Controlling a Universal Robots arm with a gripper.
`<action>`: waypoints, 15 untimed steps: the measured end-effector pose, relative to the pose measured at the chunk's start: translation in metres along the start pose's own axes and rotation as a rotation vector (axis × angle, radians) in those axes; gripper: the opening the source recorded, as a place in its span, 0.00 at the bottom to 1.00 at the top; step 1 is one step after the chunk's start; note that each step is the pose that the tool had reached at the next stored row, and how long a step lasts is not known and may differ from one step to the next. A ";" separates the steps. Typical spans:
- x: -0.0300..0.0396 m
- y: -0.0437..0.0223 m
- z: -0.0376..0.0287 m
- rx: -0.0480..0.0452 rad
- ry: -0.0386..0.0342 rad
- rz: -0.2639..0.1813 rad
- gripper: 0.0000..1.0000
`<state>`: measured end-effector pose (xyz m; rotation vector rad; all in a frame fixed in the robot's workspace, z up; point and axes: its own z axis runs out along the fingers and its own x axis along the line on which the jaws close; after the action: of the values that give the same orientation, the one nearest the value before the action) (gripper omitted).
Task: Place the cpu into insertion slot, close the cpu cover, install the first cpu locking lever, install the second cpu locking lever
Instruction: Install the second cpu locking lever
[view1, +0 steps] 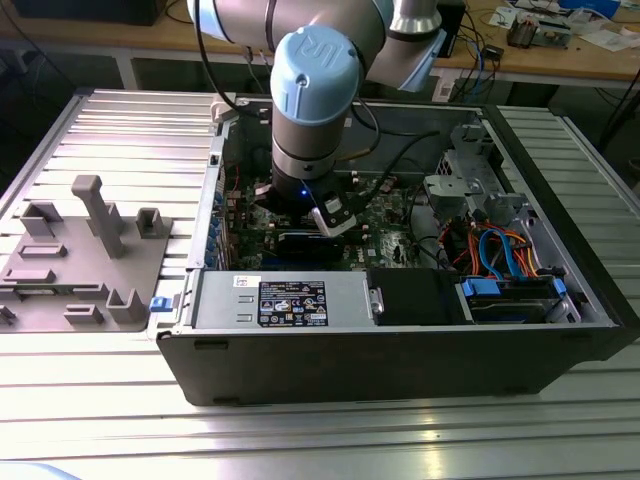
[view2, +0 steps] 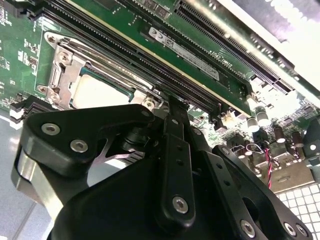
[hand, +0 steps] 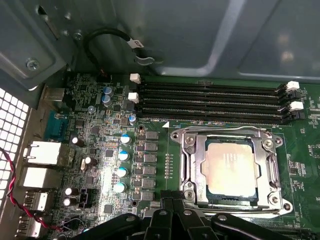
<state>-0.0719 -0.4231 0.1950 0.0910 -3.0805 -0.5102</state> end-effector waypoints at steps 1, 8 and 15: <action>0.0000 0.0000 0.0000 0.0000 0.0000 0.000 0.11; 0.0011 0.0034 0.0012 -0.0001 0.0000 0.000 0.11; 0.0012 0.0039 0.0009 -0.0003 -0.0001 0.000 0.11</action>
<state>-0.0734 -0.4192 0.1954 0.0911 -3.0806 -0.5107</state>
